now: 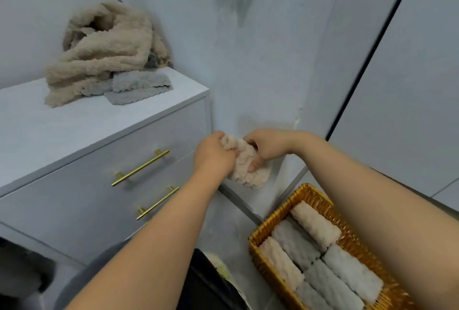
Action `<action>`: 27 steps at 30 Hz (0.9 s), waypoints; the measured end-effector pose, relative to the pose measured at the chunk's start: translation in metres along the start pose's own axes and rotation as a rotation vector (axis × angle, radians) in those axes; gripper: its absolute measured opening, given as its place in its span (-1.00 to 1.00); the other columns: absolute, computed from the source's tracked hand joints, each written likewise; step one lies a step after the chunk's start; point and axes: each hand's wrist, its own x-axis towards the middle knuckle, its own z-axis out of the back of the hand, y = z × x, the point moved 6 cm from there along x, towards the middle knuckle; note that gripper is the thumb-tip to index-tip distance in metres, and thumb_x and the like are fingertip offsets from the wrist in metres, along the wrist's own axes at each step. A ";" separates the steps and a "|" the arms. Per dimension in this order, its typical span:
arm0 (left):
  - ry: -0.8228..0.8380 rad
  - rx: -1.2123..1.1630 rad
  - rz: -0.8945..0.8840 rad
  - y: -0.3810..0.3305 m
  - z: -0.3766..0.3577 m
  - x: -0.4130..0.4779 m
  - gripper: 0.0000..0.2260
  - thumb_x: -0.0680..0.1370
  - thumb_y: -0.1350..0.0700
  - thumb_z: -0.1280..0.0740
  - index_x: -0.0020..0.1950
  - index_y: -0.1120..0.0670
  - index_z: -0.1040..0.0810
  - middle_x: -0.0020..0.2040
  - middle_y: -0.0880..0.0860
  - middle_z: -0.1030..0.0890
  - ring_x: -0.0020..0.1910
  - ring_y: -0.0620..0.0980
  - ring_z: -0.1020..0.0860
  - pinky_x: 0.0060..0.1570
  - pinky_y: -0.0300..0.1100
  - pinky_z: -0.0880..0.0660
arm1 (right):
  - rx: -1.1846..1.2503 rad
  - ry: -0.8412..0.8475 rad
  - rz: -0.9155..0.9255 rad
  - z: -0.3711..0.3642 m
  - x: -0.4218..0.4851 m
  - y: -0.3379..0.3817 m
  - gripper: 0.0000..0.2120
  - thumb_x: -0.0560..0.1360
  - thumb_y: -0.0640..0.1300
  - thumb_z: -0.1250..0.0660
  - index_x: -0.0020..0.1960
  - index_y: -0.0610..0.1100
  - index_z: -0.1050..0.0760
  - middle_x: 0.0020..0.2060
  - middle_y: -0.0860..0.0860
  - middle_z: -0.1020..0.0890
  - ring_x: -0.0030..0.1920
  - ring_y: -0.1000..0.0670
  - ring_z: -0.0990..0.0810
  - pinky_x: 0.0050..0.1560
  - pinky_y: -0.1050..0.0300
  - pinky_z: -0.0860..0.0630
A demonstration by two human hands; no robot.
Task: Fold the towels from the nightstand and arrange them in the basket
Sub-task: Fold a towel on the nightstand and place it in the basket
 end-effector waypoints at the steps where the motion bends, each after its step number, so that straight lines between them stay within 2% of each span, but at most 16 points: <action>1: 0.014 -0.022 0.033 0.004 -0.010 -0.003 -0.87 0.45 0.15 -0.40 -0.20 0.06 -0.45 -0.24 0.00 -0.51 -0.15 0.07 -0.52 -0.20 -0.11 -0.47 | 0.021 0.044 -0.002 -0.004 -0.003 -0.006 -0.69 0.33 -0.06 -0.55 -0.01 -0.06 -0.52 -0.10 0.06 -0.60 -0.07 0.03 -0.56 -0.05 0.15 -0.49; 3: 0.067 -0.086 0.123 0.011 -0.042 -0.018 -0.91 0.46 0.13 -0.40 -0.13 0.08 -0.50 -0.15 0.04 -0.57 -0.09 0.10 -0.55 -0.13 -0.05 -0.54 | 0.063 0.109 -0.045 -0.019 -0.014 -0.028 -0.78 0.35 -0.05 -0.53 -0.10 0.00 -0.52 -0.18 0.12 -0.59 -0.13 0.09 -0.55 -0.12 0.21 -0.44; 5: 0.103 -0.150 0.217 0.019 -0.079 -0.037 -0.84 0.49 0.10 -0.38 0.03 0.12 -0.53 0.00 0.09 -0.59 0.00 0.12 -0.55 -0.09 -0.09 -0.51 | 0.066 0.189 -0.096 -0.039 -0.025 -0.053 -0.80 0.38 -0.05 -0.51 -0.06 -0.01 -0.54 -0.16 0.13 -0.60 -0.11 0.09 -0.56 -0.08 0.19 -0.47; 8: 0.153 -0.249 0.318 0.026 -0.127 -0.065 -0.71 0.51 0.04 -0.36 0.18 0.13 -0.49 0.05 0.05 -0.54 -0.06 0.04 -0.48 -0.20 -0.20 -0.38 | 0.078 0.297 -0.178 -0.068 -0.036 -0.094 -0.89 0.42 -0.10 -0.47 -0.16 -0.02 -0.54 -0.25 0.11 -0.60 -0.22 0.09 -0.56 -0.19 0.21 -0.47; 11: 0.285 -0.449 0.456 0.035 -0.162 -0.078 -0.59 0.49 0.02 -0.40 0.27 0.14 -0.43 0.11 0.07 -0.53 -0.02 0.05 -0.51 -0.10 -0.10 -0.50 | 0.129 0.301 -0.238 -0.087 -0.044 -0.132 -0.91 0.44 -0.09 -0.45 -0.09 -0.08 -0.58 -0.14 0.03 -0.64 -0.07 -0.02 -0.60 -0.02 0.06 -0.54; 13: 0.428 -0.524 0.543 0.042 -0.177 -0.079 -0.55 0.49 0.07 -0.42 0.32 0.17 -0.42 0.19 0.11 -0.54 0.09 0.07 -0.54 -0.06 -0.03 -0.52 | 0.198 0.294 -0.260 -0.098 -0.048 -0.153 -0.91 0.47 -0.09 -0.41 -0.12 -0.11 -0.57 -0.18 0.02 -0.61 -0.13 -0.02 -0.57 -0.05 0.04 -0.53; 15: 0.555 -0.554 0.605 0.049 -0.188 -0.078 -0.55 0.49 0.13 -0.43 0.34 0.17 -0.43 0.21 0.12 -0.55 0.09 0.06 -0.54 -0.14 -0.12 -0.52 | 0.294 0.292 -0.271 -0.107 -0.051 -0.166 -0.89 0.51 -0.11 -0.38 -0.19 -0.10 -0.53 -0.23 0.03 -0.59 -0.19 0.00 -0.55 -0.09 0.05 -0.51; 17: 0.580 -0.566 0.628 0.056 -0.198 -0.076 -0.58 0.49 0.16 -0.43 0.32 0.20 -0.46 0.18 0.13 -0.57 0.06 0.06 -0.54 -0.11 -0.13 -0.51 | 0.448 0.300 -0.278 -0.119 -0.053 -0.177 -0.94 0.53 -0.15 -0.35 -0.13 -0.10 -0.56 -0.18 0.03 -0.64 -0.11 0.01 -0.61 -0.03 0.02 -0.56; 19: 0.538 -0.495 0.606 0.065 -0.205 -0.071 -0.57 0.48 0.13 -0.43 0.31 0.21 -0.48 0.18 0.13 -0.57 0.10 0.09 -0.54 -0.02 -0.12 -0.50 | 0.567 0.292 -0.280 -0.131 -0.052 -0.185 -0.93 0.53 -0.16 -0.34 -0.12 -0.07 -0.56 -0.21 0.08 -0.64 -0.12 0.06 -0.62 -0.06 0.08 -0.55; 21: 0.536 -0.318 0.501 0.071 -0.211 -0.069 -0.54 0.48 0.06 -0.43 0.33 0.20 -0.47 0.21 0.12 -0.55 0.17 0.11 -0.52 0.02 -0.15 -0.45 | 0.585 0.264 -0.322 -0.145 -0.050 -0.197 -0.96 0.51 -0.12 -0.37 -0.07 -0.07 -0.58 -0.12 0.06 -0.64 0.01 0.00 -0.59 0.08 0.02 -0.53; 23: 0.577 -0.066 0.319 0.073 -0.218 -0.066 -0.54 0.49 0.01 -0.41 0.31 0.18 -0.47 0.22 0.10 -0.54 0.19 0.08 -0.50 -0.01 -0.19 -0.41 | 0.546 0.235 -0.406 -0.163 -0.047 -0.213 -0.82 0.50 -0.09 -0.38 0.07 -0.13 -0.58 0.02 0.03 -0.61 0.15 -0.03 -0.52 0.22 0.03 -0.44; 25: 0.597 0.177 0.152 0.076 -0.222 -0.065 -0.66 0.52 0.03 -0.37 0.24 0.13 -0.48 0.18 0.08 -0.54 0.14 0.05 -0.50 -0.07 -0.20 -0.37 | 0.390 0.158 -0.520 -0.180 -0.046 -0.231 -0.71 0.51 -0.07 -0.37 0.19 -0.16 -0.53 0.10 0.04 -0.53 0.17 -0.01 -0.45 0.15 0.13 -0.35; 27: 0.577 0.378 -0.006 0.078 -0.224 -0.063 -0.77 0.55 0.13 -0.29 0.20 0.10 -0.49 0.18 0.08 -0.52 0.15 0.05 -0.47 -0.05 -0.19 -0.39 | 0.303 0.047 -0.622 -0.196 -0.045 -0.246 -0.67 0.51 -0.08 -0.36 0.21 -0.23 -0.51 0.13 -0.07 -0.54 0.09 -0.04 -0.47 0.01 0.15 -0.35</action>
